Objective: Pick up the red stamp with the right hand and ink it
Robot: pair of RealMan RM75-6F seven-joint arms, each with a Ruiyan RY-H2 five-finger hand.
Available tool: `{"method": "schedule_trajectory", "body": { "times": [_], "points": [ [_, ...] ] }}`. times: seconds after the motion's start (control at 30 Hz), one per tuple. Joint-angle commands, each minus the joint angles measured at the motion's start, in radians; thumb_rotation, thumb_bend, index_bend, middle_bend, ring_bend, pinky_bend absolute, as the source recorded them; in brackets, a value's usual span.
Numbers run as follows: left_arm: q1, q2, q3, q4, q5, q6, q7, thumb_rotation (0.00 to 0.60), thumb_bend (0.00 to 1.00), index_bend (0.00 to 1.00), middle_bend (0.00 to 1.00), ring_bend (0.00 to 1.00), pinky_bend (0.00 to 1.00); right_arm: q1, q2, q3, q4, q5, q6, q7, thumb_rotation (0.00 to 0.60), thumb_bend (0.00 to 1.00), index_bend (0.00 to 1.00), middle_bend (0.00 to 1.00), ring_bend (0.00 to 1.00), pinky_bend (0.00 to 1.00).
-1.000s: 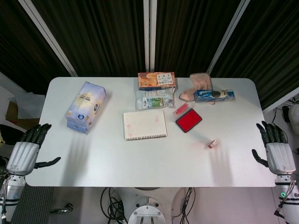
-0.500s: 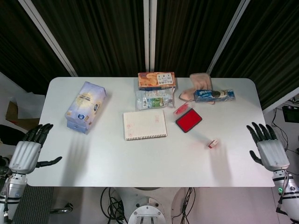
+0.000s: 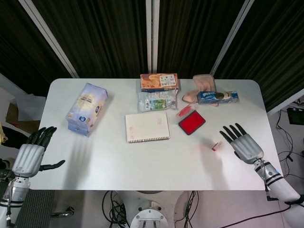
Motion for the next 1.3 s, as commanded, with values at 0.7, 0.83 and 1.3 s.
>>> {"method": "schedule_trajectory", "body": {
  "times": [0.7, 0.83, 1.3],
  "points": [
    [-0.007, -0.011, 0.001, 0.026, -0.011, -0.018, -0.019, 0.400, 0.01, 0.00, 0.09, 0.08, 0.17, 0.066, -0.148, -0.046, 0.223, -0.075, 0.057, 0.215, 0.600, 0.24, 0.10, 0.05, 0.00, 0.00],
    [-0.007, -0.009, 0.001, 0.027, -0.012, -0.018, -0.022, 0.398, 0.01, 0.00, 0.09, 0.08, 0.17, 0.064, -0.162, -0.046, 0.239, -0.075, 0.085, 0.225, 0.600, 0.23, 0.12, 0.05, 0.16, 0.31],
    [-0.011, -0.011, 0.005, 0.035, -0.013, -0.029, -0.035, 0.399, 0.01, 0.00, 0.09, 0.08, 0.17, 0.084, -0.161, -0.077, 0.258, -0.080, 0.071, 0.249, 0.600, 0.24, 0.28, 0.29, 0.46, 0.75]
  ]
}}
